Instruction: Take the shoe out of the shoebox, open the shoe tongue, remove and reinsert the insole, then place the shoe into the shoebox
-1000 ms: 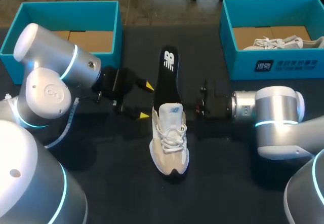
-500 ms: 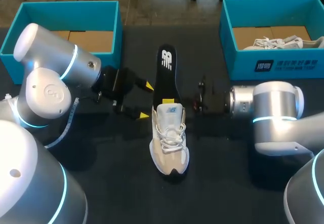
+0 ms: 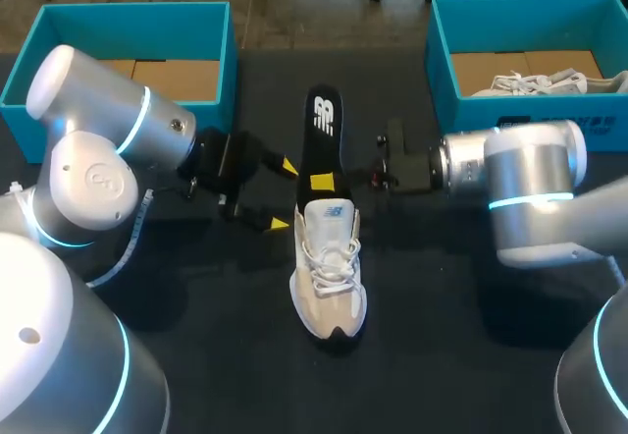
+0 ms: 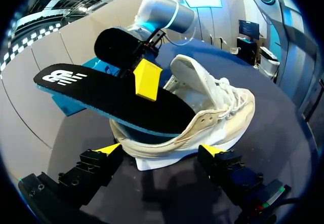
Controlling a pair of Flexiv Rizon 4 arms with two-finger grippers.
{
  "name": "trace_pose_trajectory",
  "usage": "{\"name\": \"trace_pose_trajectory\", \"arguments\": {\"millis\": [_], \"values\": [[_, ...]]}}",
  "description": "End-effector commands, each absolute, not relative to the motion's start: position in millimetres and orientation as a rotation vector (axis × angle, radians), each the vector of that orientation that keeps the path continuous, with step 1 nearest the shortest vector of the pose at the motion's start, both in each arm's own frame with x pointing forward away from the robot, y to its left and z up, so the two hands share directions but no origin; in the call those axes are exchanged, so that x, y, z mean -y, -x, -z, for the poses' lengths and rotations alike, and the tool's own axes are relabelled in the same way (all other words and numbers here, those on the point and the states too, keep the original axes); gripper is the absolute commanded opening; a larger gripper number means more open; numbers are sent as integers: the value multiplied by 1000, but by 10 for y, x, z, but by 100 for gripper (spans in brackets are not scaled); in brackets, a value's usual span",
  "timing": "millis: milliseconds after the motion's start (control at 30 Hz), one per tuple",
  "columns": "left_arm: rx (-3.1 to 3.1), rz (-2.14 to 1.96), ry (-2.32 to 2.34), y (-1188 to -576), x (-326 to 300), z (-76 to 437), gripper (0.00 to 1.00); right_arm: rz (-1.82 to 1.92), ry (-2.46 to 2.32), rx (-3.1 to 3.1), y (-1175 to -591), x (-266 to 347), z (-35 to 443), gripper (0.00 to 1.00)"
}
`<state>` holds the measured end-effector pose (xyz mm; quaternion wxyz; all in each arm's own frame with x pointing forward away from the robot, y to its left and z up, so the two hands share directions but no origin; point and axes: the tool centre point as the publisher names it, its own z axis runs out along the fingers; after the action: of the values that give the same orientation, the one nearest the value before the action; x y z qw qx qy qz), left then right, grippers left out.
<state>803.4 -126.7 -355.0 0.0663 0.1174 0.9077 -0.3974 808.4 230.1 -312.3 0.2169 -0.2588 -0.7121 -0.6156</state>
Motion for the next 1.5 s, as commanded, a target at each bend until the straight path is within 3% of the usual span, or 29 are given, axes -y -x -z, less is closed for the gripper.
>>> {"name": "trace_pose_trajectory", "arguments": {"millis": [33, 200, 233, 1000, 1033, 1100, 1300, 1500], "values": [[-2736, 1199, -355, -8036, 1269, 3558, 100, 1609, 688, 2015, -8139, -2310, 3116, 27], [-2736, 1199, -355, -8036, 1269, 3558, 100, 1569, 718, 2014, -8076, -2290, 3162, 15], [-2736, 1199, -355, -8036, 1269, 3558, 100, 1563, 725, 2013, -8058, -2285, 3174, 0], [-2736, 1199, -355, -8036, 1269, 3558, 100, 1473, 856, 1972, -7689, -2299, 3410, 0], [-2736, 1199, -355, -8036, 1269, 3558, 100, 1477, 856, 1975, -7697, -2295, 3396, 3], [-2736, 1199, -355, -8036, 1269, 3558, 100, 1485, 849, 1991, -7730, -2292, 3356, 24], [-2736, 1199, -355, -8036, 1269, 3558, 100, 1489, 820, 2051, -7848, -2286, 3233, 28], [-2736, 1199, -355, -8036, 1269, 3558, 100, 1474, 792, 2087, -7970, -2266, 3144, 24]]}}
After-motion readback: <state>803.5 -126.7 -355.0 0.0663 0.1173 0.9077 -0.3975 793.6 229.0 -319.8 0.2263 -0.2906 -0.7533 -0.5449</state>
